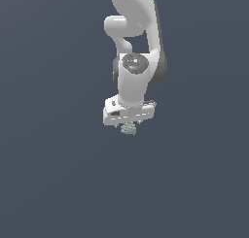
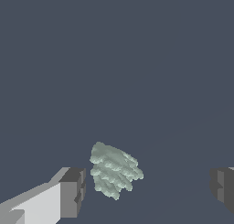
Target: Pick up the object and move it to a goal position.
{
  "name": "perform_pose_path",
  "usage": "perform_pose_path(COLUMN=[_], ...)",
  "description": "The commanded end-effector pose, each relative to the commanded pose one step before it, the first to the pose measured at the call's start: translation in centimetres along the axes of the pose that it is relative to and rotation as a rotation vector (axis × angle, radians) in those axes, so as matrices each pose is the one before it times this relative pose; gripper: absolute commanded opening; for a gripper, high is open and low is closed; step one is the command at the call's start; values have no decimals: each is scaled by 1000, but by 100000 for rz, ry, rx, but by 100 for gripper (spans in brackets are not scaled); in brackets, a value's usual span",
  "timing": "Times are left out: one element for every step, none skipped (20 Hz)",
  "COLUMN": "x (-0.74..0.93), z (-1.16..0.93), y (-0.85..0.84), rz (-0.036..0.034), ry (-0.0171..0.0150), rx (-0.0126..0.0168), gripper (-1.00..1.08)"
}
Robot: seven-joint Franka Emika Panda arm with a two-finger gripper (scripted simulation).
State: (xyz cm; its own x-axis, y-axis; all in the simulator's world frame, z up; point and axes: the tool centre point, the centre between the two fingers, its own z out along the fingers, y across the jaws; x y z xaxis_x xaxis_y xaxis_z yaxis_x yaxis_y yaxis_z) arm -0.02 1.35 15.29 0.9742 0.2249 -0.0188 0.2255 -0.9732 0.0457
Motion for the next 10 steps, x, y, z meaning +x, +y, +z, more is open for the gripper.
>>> perform_pose_path(x=[-225,-100,-104,-109,-112,-111,-109,-107,-105,-103], z=[334,148,155,162,166,165,163,162,160,158], y=[-55,-33,-40,-46,-52,-57,-62,-67,-71,-75], rz=[-5231,-2384,-2525,-2667,-2763,-2778,-2780,-2783,-2784,-2786], ry=[-6,7,12,17,23,28,34,39,45,50], rx=[140,67,72,78,82,83,84,85,85,85], gripper=[100,100,100,100,100,100,100,100,100,100])
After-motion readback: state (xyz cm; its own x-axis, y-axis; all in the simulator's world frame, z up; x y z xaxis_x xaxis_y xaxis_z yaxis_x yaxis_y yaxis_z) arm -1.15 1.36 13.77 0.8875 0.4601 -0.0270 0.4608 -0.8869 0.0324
